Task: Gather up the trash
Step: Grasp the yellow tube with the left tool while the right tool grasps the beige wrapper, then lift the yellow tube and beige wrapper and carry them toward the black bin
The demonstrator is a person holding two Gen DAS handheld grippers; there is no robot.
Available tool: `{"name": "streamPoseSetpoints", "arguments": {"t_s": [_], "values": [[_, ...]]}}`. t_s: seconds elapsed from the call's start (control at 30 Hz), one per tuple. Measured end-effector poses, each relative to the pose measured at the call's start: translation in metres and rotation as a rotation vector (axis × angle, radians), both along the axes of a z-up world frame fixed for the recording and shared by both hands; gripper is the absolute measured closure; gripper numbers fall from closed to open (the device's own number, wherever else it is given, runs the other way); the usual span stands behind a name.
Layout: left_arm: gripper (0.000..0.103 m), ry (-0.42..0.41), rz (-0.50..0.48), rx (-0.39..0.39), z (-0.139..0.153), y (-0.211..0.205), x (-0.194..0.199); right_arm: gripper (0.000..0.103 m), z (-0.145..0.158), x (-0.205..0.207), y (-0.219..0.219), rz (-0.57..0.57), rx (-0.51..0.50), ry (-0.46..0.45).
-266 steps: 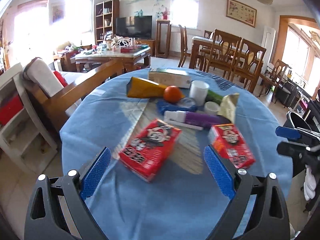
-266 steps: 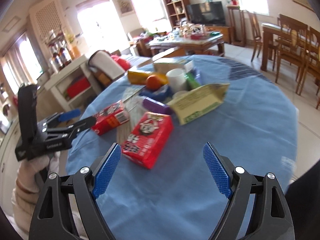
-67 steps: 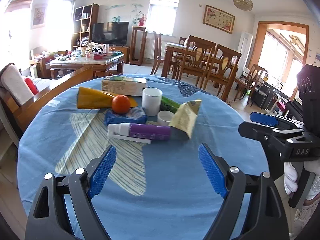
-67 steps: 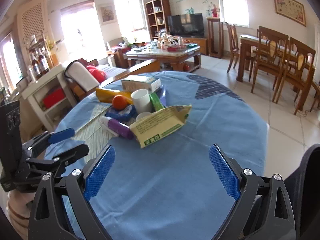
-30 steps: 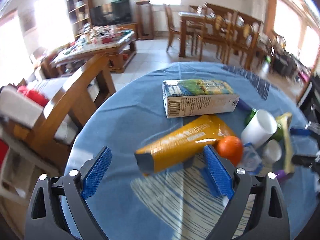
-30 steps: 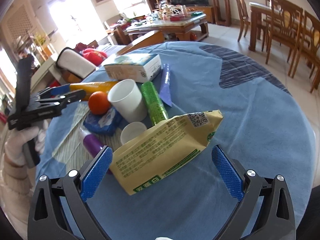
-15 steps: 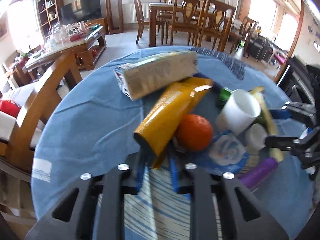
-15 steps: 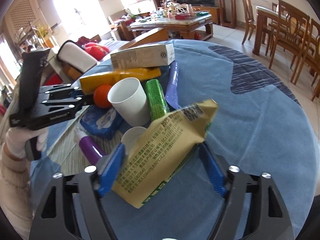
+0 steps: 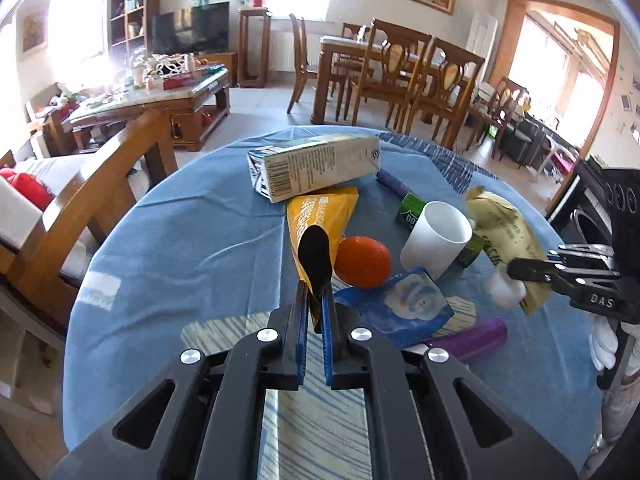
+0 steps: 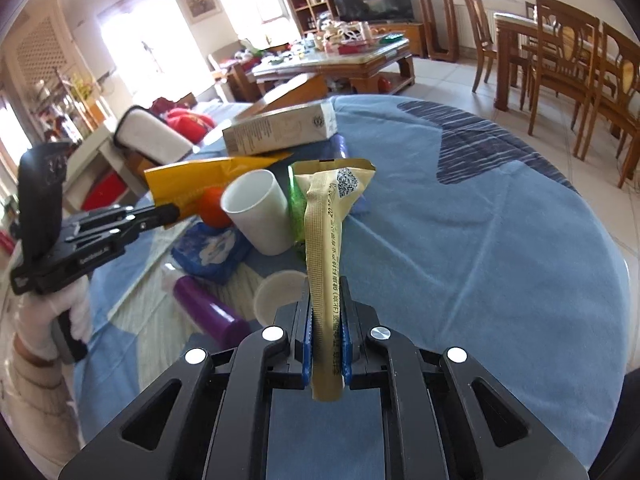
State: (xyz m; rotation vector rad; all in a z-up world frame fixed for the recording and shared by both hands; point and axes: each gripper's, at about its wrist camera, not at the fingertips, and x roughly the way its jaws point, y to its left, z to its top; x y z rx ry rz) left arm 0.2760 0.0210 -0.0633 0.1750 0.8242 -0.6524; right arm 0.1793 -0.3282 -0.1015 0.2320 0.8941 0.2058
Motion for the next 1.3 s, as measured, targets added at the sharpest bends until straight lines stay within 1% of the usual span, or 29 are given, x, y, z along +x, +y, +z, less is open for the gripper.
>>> {"name": "streamPoseSetpoints", "arguments": {"t_s": [0.13, 0.3, 0.37, 0.43, 0.5, 0.57, 0.63, 0.7, 0.8, 0.97, 1.03, 1.3], "values": [[0.098, -0.025, 0.023, -0.028, 0.007, 0.004, -0.010, 0.092, 0.009, -0.017, -0.005, -0.001, 0.014, -0.019], [0.099, -0.082, 0.040, -0.057, 0.028, 0.006, -0.033, 0.092, 0.019, -0.040, -0.012, 0.002, 0.054, -0.050], [0.099, -0.092, 0.037, -0.065, 0.033, 0.005, -0.041, 0.092, 0.021, -0.046, -0.014, -0.001, 0.071, -0.057], [0.099, -0.103, 0.038, -0.059, 0.038, 0.003, -0.051, 0.092, 0.019, -0.051, -0.016, -0.004, 0.083, -0.044], [0.099, -0.102, 0.037, -0.046, 0.038, 0.001, -0.057, 0.091, 0.011, -0.052, -0.015, -0.005, 0.070, -0.011], [0.099, -0.089, 0.042, -0.039, 0.035, -0.001, -0.061, 0.090, 0.002, -0.054, -0.016, -0.003, 0.062, 0.020], [0.099, -0.083, 0.051, -0.041, 0.031, 0.002, -0.066, 0.090, -0.003, -0.057, -0.015, -0.001, 0.069, 0.029], [0.099, -0.083, 0.059, -0.054, 0.031, 0.005, -0.072, 0.083, -0.006, -0.062, -0.015, 0.008, 0.080, 0.037], [0.099, -0.091, 0.074, -0.075, 0.035, 0.009, -0.082, 0.083, -0.006, -0.066, -0.014, 0.014, 0.066, 0.023], [0.099, -0.114, 0.085, -0.089, 0.042, 0.009, -0.103, 0.083, -0.003, -0.072, -0.019, 0.005, 0.097, 0.004], [0.099, -0.122, 0.087, -0.092, 0.044, 0.010, -0.112, 0.090, -0.002, -0.075, -0.020, 0.003, 0.100, -0.005], [0.099, -0.165, 0.057, -0.116, 0.059, -0.005, -0.148, 0.092, 0.015, -0.098, -0.026, -0.003, 0.101, -0.054]]}}
